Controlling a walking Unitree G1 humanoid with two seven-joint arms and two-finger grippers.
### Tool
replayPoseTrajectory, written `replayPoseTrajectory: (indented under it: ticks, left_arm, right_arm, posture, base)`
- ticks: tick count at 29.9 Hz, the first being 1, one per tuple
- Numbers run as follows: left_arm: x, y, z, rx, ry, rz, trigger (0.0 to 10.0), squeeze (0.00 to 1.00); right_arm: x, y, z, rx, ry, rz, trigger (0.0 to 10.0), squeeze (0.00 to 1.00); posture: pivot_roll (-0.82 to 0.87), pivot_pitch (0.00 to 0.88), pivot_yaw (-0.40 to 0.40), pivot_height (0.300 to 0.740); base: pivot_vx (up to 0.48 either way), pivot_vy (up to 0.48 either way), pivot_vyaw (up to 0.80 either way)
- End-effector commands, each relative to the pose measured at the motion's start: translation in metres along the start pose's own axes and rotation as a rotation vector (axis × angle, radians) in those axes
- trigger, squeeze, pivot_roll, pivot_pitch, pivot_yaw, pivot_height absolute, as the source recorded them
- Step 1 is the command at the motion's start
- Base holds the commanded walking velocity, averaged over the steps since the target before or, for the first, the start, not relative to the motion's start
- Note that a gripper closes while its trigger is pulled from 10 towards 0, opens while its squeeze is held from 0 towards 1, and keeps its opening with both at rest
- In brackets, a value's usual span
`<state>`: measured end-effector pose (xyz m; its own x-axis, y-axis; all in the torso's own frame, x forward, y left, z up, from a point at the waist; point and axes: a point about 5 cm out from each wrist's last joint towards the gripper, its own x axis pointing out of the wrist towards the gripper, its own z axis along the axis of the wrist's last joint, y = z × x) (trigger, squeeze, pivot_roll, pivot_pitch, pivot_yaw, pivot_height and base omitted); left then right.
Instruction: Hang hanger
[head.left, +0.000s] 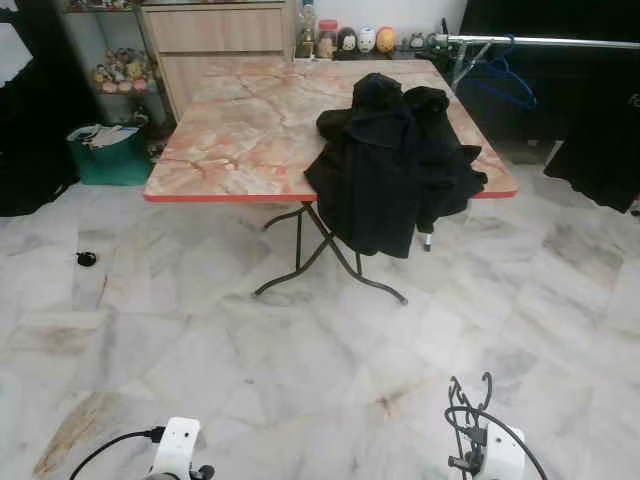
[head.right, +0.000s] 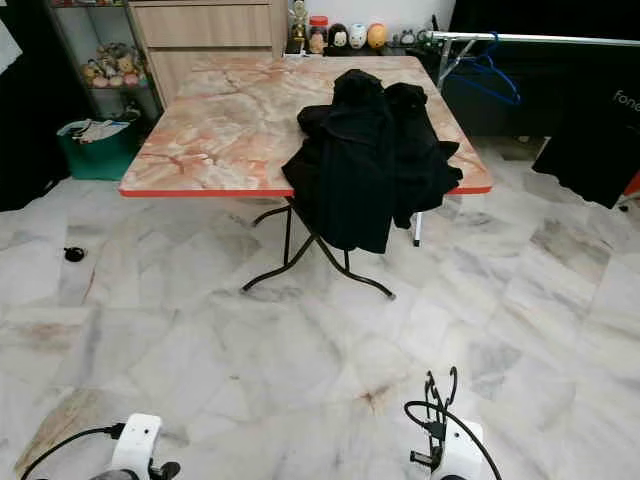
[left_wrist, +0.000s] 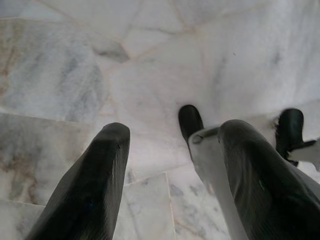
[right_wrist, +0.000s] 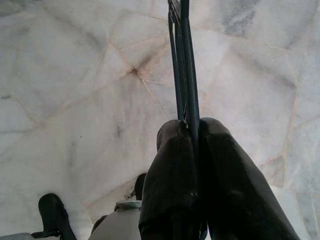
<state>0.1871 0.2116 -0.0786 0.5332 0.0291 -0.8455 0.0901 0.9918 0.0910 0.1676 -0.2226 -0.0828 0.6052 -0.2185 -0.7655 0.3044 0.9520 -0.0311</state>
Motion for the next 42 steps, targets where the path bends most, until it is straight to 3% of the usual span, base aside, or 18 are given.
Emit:
replayPoseTrajectory:
  ticks: [1, 9, 15, 24, 42]
  left_arm:
    - [0.000, -0.001, -0.006, 0.016, 0.025, -0.001, 10.0, 0.00]
    - [-0.002, 0.000, -0.012, 0.046, 0.045, -0.010, 10.0, 0.00]
    - [-0.002, 0.004, -0.012, 0.045, 0.048, -0.001, 10.0, 0.00]
    - [-0.004, 0.008, -0.020, 0.040, 0.071, 0.010, 10.0, 0.00]
    - [-0.005, 0.010, -0.026, 0.034, 0.092, 0.022, 10.0, 0.00]
  right_arm:
    - [0.000, -0.001, -0.002, -0.006, 0.006, -0.001, 10.0, 0.00]
    - [-0.001, 0.009, -0.005, 0.033, 0.019, 0.007, 10.0, 0.00]
    - [0.000, 0.016, -0.006, -0.062, 0.037, 0.043, 10.0, 0.00]
    - [-0.002, 0.020, -0.010, -0.085, 0.052, 0.055, 10.0, 0.00]
    - [0.000, 0.021, -0.003, -0.024, 0.028, 0.055, 10.0, 0.00]
  posture:
    - [-0.02, 0.000, 0.018, 0.740]
    - [-0.06, 0.000, 0.056, 0.740]
    - [-0.05, 0.000, 0.060, 0.740]
    - [-0.06, 0.000, 0.061, 0.740]
    - [-0.01, 0.000, 0.045, 0.740]
  base:
    - [0.000, -0.251, 0.00]
    - [0.000, -0.294, 0.00]
    - [0.000, -0.386, 0.00]
    - [0.000, -0.383, 0.00]
    - [0.000, -0.384, 0.00]
